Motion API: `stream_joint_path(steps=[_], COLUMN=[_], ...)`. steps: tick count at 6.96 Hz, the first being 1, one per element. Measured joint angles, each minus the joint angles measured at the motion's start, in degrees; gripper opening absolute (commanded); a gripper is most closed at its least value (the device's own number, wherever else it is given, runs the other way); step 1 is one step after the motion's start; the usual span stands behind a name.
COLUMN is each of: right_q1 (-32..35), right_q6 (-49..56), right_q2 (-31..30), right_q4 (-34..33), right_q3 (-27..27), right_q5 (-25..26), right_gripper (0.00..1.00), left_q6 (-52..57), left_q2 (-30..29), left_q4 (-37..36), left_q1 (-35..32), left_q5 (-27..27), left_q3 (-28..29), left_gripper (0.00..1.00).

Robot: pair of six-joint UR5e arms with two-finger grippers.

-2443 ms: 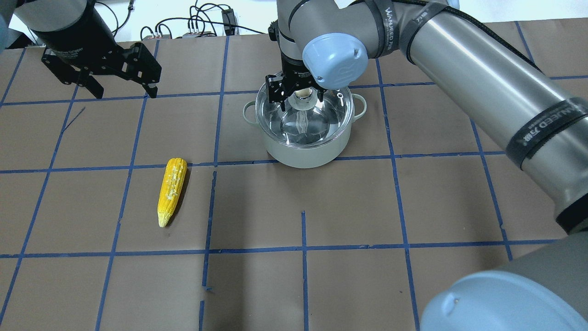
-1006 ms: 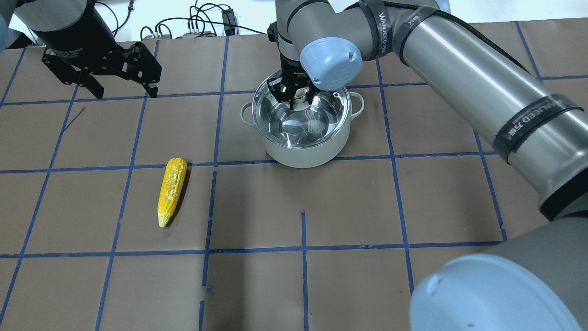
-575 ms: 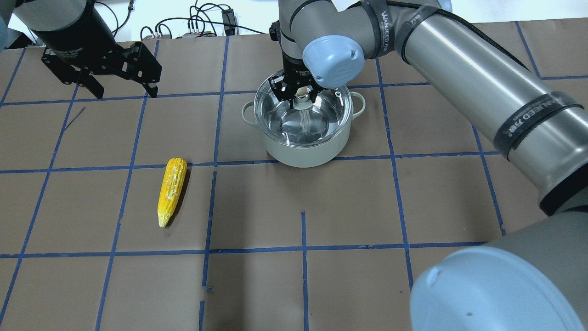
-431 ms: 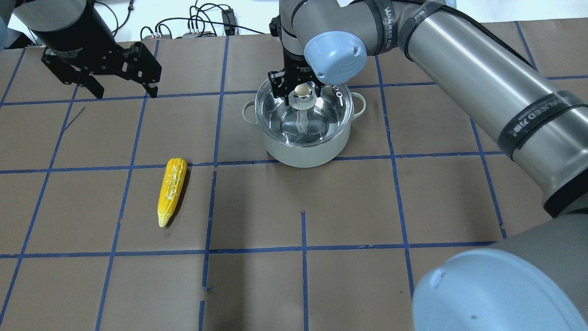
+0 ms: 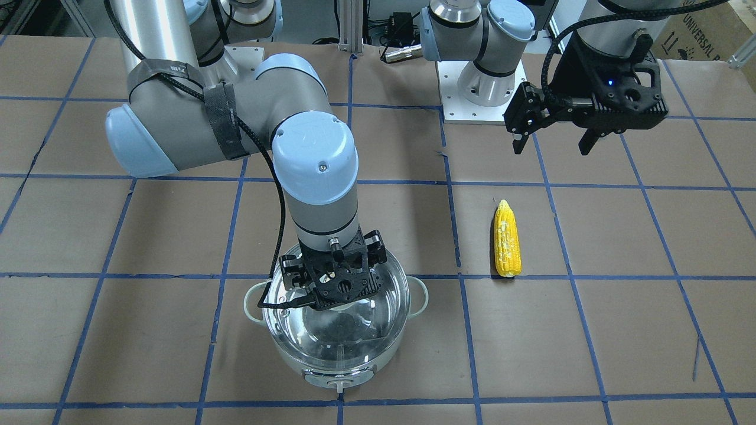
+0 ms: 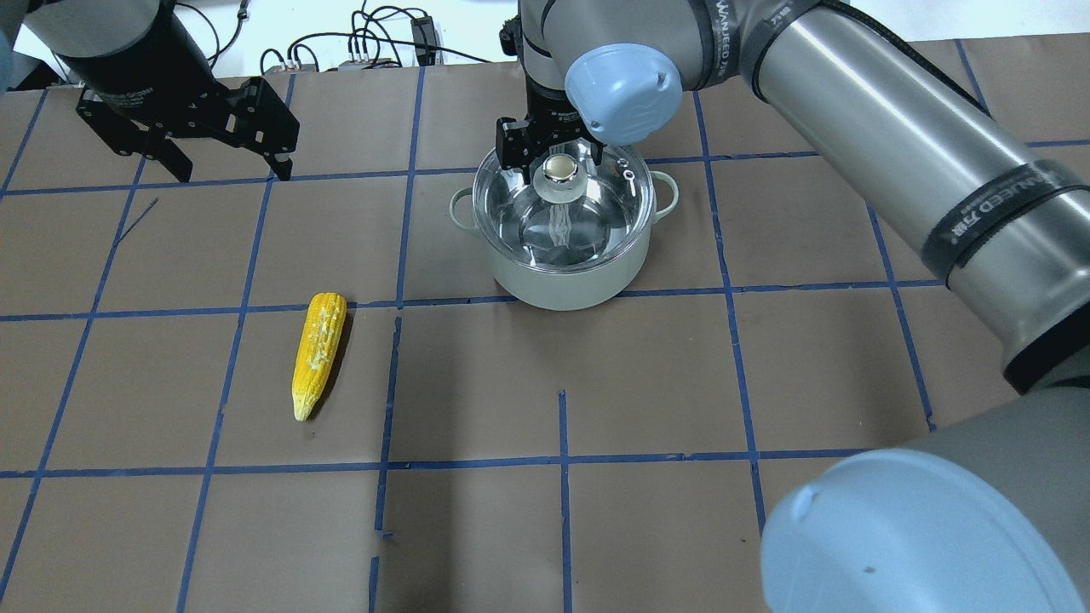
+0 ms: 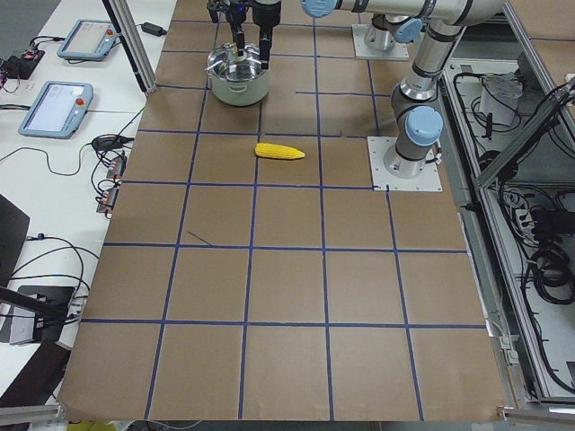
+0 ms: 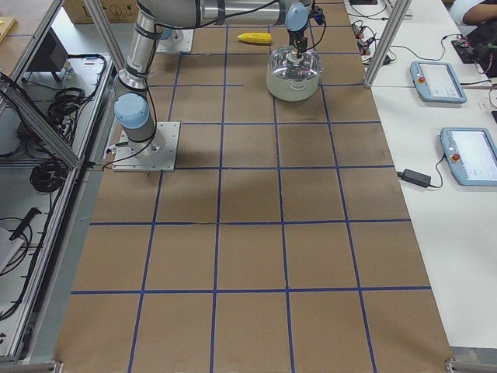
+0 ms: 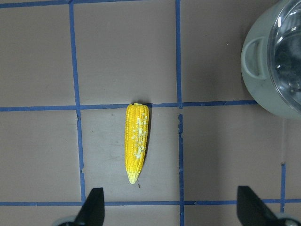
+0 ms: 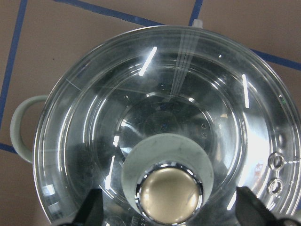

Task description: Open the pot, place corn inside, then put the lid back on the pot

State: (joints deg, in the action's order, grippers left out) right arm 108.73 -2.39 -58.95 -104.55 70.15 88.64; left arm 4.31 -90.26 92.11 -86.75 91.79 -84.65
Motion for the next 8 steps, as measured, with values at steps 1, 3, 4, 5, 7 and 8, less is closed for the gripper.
stream_joint_path(steps=[1,3,4,5,7,8], right_q1=[0.0,0.0,0.0,0.0,0.0,0.0], right_q6=[0.0,0.0,0.0,0.0,0.1,0.2], right_q2=[0.4,0.9,1.0,1.0,1.1,1.1], right_q4=[-0.2,-0.5,-0.6,-0.6,-0.7,-0.7], right_q3=[-0.2,-0.2,-0.3,-0.4,-0.5,-0.5], right_q5=[0.1,0.2,0.2,0.2,0.3,0.3], right_gripper=[0.98,0.82,0.61,0.46,0.26,0.19], left_q6=[0.0,0.0,0.0,0.0,0.0,0.0], left_q2=[0.0,-0.1,-0.1,-0.1,-0.1,-0.1], left_q4=[0.0,0.0,0.0,0.0,0.0,0.0], left_q1=[0.0,0.0,0.0,0.0,0.0,0.0], left_q5=[0.0,0.0,0.0,0.0,0.1,0.1], left_q3=[0.0,0.0,0.0,-0.1,-0.1,0.0], left_gripper=[1.00,1.00,1.00,1.00,1.00,1.00])
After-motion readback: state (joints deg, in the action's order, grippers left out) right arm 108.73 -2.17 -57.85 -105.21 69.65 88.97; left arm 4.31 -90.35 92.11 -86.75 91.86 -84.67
